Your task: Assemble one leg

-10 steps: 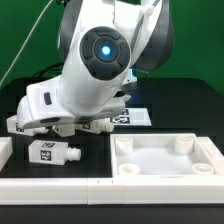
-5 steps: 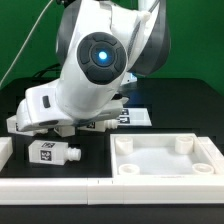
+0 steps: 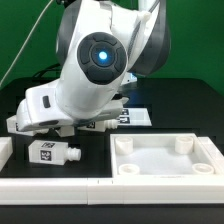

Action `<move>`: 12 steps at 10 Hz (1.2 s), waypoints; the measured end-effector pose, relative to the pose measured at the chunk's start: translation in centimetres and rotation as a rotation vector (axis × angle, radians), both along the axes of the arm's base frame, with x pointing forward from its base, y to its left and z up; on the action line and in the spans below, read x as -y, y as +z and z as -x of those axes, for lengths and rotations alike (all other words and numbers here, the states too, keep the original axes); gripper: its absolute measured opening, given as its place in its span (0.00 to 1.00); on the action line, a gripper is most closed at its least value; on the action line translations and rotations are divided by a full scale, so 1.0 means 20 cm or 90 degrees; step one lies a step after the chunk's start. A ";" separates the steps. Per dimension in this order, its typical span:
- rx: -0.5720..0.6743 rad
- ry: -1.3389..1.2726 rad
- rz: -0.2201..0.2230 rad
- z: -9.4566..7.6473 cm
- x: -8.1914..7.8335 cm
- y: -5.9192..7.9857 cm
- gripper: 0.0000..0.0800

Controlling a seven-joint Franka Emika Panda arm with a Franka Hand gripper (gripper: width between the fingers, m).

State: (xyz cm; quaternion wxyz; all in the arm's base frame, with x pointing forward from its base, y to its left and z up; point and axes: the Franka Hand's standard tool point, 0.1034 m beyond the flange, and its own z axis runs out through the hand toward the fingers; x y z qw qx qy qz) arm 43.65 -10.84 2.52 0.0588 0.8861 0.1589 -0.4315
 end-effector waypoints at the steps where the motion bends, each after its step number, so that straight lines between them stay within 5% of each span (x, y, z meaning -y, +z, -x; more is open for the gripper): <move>1: -0.007 -0.009 -0.001 -0.07 -0.04 0.09 0.36; 4: 0.072 0.038 -0.026 -0.32 -0.20 0.37 0.36; 8: 0.224 0.026 -0.062 -0.34 -0.23 0.38 0.36; 9: 0.248 -0.022 -0.061 -0.33 -0.35 0.43 0.36; 10: 0.287 -0.062 -0.089 -0.38 -0.48 0.50 0.36; 12: 0.340 -0.165 -0.097 -0.50 -0.63 0.60 0.36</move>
Offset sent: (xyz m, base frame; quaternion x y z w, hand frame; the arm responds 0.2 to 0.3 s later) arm 0.0442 0.0457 0.0861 -0.0574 0.1925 -0.0695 0.9771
